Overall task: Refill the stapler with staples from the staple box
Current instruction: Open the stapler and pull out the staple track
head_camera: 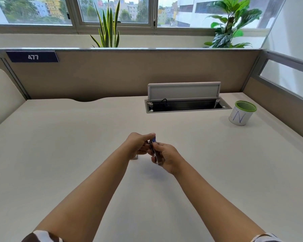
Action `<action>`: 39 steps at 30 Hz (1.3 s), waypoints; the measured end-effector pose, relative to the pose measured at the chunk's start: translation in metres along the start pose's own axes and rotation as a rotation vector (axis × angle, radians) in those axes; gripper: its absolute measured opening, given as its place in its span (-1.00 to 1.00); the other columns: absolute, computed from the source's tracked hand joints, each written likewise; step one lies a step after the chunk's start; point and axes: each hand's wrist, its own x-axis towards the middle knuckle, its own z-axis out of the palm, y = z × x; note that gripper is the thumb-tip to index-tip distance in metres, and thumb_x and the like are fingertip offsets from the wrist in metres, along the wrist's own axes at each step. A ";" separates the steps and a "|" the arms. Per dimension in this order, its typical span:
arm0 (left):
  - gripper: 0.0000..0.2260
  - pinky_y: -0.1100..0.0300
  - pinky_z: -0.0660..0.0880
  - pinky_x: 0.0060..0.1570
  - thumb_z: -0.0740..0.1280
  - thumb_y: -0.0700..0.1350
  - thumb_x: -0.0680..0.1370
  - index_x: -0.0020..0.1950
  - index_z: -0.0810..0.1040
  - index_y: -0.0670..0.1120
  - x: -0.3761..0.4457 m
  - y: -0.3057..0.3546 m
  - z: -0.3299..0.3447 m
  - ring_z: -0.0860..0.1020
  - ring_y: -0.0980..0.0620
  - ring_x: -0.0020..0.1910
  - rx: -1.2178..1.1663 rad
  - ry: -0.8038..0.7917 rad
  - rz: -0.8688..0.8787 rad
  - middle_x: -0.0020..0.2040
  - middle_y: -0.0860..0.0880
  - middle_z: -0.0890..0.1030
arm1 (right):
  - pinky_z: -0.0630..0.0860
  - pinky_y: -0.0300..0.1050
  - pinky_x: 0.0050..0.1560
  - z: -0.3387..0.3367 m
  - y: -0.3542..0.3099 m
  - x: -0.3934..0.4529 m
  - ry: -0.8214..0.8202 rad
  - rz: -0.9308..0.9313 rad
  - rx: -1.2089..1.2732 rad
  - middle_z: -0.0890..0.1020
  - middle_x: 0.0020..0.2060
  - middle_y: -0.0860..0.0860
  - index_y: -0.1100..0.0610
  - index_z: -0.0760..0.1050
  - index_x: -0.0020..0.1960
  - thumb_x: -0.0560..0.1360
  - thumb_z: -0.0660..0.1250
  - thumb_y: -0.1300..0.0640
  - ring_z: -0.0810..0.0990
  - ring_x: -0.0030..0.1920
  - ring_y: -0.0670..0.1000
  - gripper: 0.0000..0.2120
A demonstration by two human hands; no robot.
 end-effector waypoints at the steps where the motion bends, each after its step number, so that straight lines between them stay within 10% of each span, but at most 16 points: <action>1: -0.62 0.04 0.53 0.07 0.41 -0.01 0.46 0.05 0.62 -0.33 0.000 0.000 0.000 0.58 -0.12 -0.18 0.003 -0.001 -0.001 -0.21 -0.17 0.60 | 0.44 -0.25 -0.34 0.000 -0.001 -0.001 0.001 0.005 0.001 0.61 -0.21 0.03 0.16 0.57 -0.07 0.57 0.22 0.19 0.55 -0.22 -0.07 -0.84; 6: -0.80 0.12 0.50 -0.05 0.40 -0.03 0.46 -0.25 0.61 -0.15 -0.002 0.001 0.002 0.56 -0.09 -0.25 0.005 -0.044 -0.011 -0.28 -0.13 0.57 | 0.42 -0.29 -0.39 0.000 -0.004 -0.005 0.009 0.029 0.029 0.59 -0.24 0.03 0.18 0.57 -0.11 0.57 0.23 0.18 0.54 -0.24 -0.07 -0.83; 20: -0.79 0.21 0.47 -0.20 0.38 -0.10 0.48 -0.33 0.55 -0.15 -0.010 0.001 0.005 0.55 -0.04 -0.32 -0.032 -0.041 -0.076 -0.31 -0.12 0.56 | 0.44 -0.27 -0.37 0.000 -0.001 -0.007 0.033 0.077 0.022 0.61 -0.20 0.06 0.20 0.56 -0.07 0.57 0.21 0.21 0.57 -0.22 -0.06 -0.84; 30: -0.71 0.04 0.55 0.03 0.39 0.01 0.48 -0.05 0.58 -0.24 -0.013 0.006 0.005 0.61 -0.17 -0.09 -0.074 -0.093 -0.125 -0.12 -0.22 0.60 | 0.47 -0.22 -0.24 0.005 0.004 -0.008 0.044 -0.017 -0.012 0.61 -0.13 0.04 0.16 0.53 0.04 0.58 0.21 0.14 0.54 -0.15 -0.04 -0.84; 39: -0.78 0.25 0.37 -0.38 0.42 -0.03 0.42 -0.10 0.63 -0.19 -0.023 0.021 0.026 0.55 0.00 -0.23 0.504 0.384 0.236 -0.22 -0.06 0.60 | 0.46 -0.20 -0.14 0.013 0.013 -0.006 0.068 -0.124 0.124 0.59 0.01 0.04 0.08 0.51 0.12 0.56 0.24 0.10 0.54 0.06 0.02 -0.83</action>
